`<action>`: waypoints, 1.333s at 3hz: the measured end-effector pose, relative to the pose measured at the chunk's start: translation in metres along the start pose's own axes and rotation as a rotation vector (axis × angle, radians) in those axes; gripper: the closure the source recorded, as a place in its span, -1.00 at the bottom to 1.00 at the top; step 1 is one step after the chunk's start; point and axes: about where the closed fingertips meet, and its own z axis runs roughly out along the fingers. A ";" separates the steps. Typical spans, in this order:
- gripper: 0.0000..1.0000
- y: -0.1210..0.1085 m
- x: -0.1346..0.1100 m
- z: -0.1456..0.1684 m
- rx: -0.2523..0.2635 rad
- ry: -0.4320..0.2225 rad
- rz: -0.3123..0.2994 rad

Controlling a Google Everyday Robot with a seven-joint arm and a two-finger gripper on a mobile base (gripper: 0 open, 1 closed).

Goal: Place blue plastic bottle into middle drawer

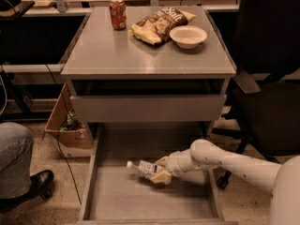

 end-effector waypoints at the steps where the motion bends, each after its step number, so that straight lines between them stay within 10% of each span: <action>1: -0.07 -0.001 0.005 0.009 0.009 0.016 0.003; 3: -1.00 -0.002 0.013 0.009 0.032 0.046 0.004; 4: -1.00 -0.003 0.016 -0.002 0.048 0.057 0.002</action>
Offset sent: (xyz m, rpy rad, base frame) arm 0.0030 -0.0009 -0.0194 -0.0485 -0.0083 -0.0276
